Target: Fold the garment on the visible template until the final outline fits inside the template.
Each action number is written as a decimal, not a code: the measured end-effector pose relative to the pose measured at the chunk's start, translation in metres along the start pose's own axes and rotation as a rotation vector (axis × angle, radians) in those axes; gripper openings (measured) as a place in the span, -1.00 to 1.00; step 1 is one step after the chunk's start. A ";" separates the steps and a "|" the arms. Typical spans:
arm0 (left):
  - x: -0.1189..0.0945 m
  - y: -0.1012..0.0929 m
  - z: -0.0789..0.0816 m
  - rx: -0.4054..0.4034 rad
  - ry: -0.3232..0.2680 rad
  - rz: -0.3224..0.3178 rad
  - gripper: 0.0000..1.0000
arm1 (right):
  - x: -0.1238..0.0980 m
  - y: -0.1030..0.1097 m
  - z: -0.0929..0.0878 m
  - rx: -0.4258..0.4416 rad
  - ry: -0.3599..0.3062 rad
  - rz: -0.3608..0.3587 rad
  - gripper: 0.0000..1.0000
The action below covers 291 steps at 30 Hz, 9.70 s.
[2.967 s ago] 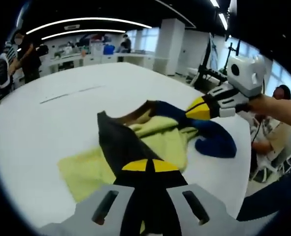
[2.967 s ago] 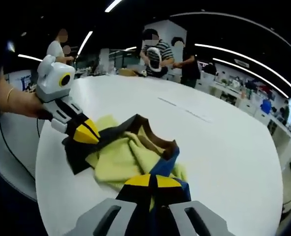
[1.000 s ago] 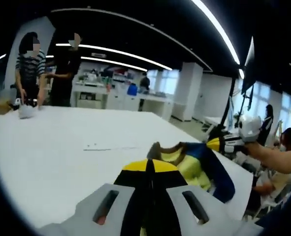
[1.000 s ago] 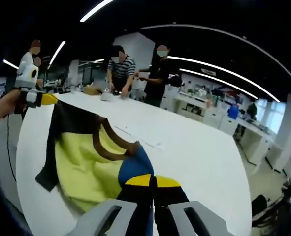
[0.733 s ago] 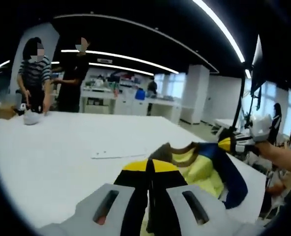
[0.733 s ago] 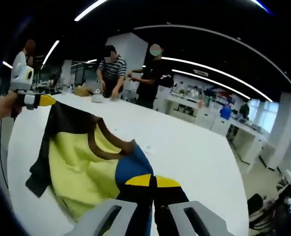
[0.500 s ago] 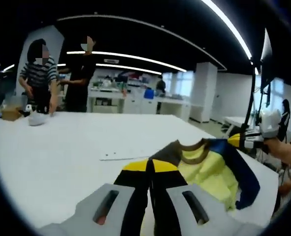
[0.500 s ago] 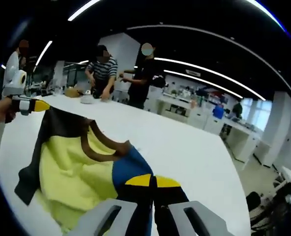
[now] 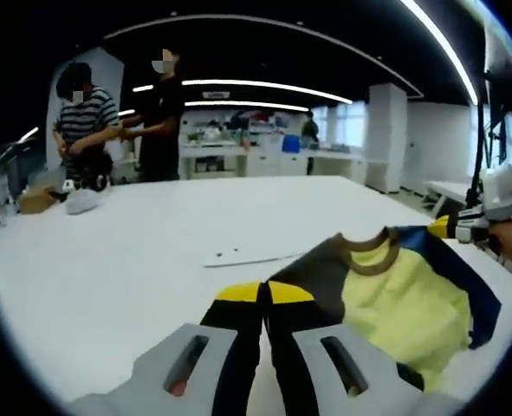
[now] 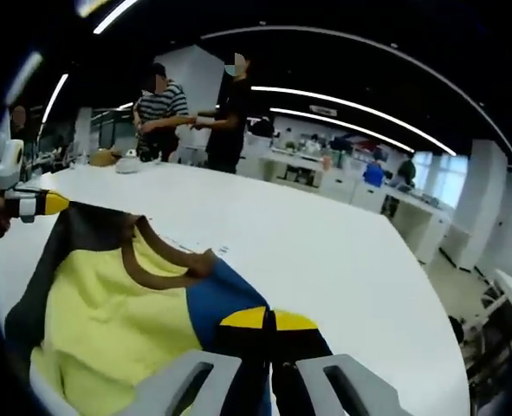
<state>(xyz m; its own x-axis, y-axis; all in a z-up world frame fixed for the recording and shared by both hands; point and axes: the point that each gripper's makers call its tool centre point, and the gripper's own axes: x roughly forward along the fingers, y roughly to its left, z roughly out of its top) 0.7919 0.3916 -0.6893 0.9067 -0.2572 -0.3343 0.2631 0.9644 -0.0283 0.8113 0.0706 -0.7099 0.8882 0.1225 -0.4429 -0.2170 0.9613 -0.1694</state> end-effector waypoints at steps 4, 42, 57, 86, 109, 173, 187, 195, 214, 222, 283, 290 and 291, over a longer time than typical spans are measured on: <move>0.011 0.001 -0.010 0.042 0.028 0.010 -1.00 | 0.017 0.001 -0.017 0.000 0.051 -0.012 -1.00; -0.023 0.001 -0.032 0.059 0.043 -0.111 -0.12 | -0.012 0.037 -0.019 0.096 0.105 0.275 0.47; -0.070 -0.018 -0.031 0.043 0.024 -0.180 0.33 | -0.072 0.052 -0.035 0.128 0.105 0.403 0.57; -0.149 -0.061 -0.114 0.043 0.170 -0.282 0.29 | -0.151 0.055 -0.111 0.240 0.185 0.426 0.26; -0.158 -0.075 -0.159 0.058 0.263 -0.263 -0.40 | -0.170 0.047 -0.147 0.318 0.201 0.380 -0.79; -0.157 0.126 -0.091 0.050 0.261 0.190 -1.00 | -0.101 -0.148 -0.100 0.109 0.262 -0.033 -1.00; -0.132 0.174 -0.110 0.127 0.326 0.275 -1.00 | -0.073 -0.176 -0.134 0.010 0.366 -0.125 -1.00; -0.130 0.191 -0.114 0.138 0.366 0.315 -1.00 | -0.076 -0.177 -0.140 -0.002 0.396 -0.137 -1.00; -0.145 0.189 -0.105 0.070 0.344 0.337 -0.50 | -0.089 -0.156 -0.125 0.040 0.340 -0.030 -0.86; -0.148 0.161 -0.090 0.064 0.297 0.235 -0.06 | -0.097 -0.124 -0.095 0.059 0.230 0.091 -0.12; -0.159 -0.068 -0.132 0.023 0.235 -0.130 -0.10 | -0.135 0.077 -0.116 -0.202 0.109 0.548 -0.25; -0.155 -0.076 -0.144 -0.001 0.256 -0.115 -0.21 | -0.130 0.085 -0.121 -0.234 0.110 0.543 -0.29; -0.155 -0.077 -0.145 0.001 0.261 -0.113 -0.22 | -0.128 0.086 -0.121 -0.243 0.108 0.539 -0.30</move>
<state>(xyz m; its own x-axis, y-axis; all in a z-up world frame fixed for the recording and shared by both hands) 0.5835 0.3658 -0.7724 0.7559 -0.3382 -0.5606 0.3584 0.9303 -0.0779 0.6295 0.1073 -0.7743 0.5841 0.5388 -0.6071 -0.7228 0.6856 -0.0868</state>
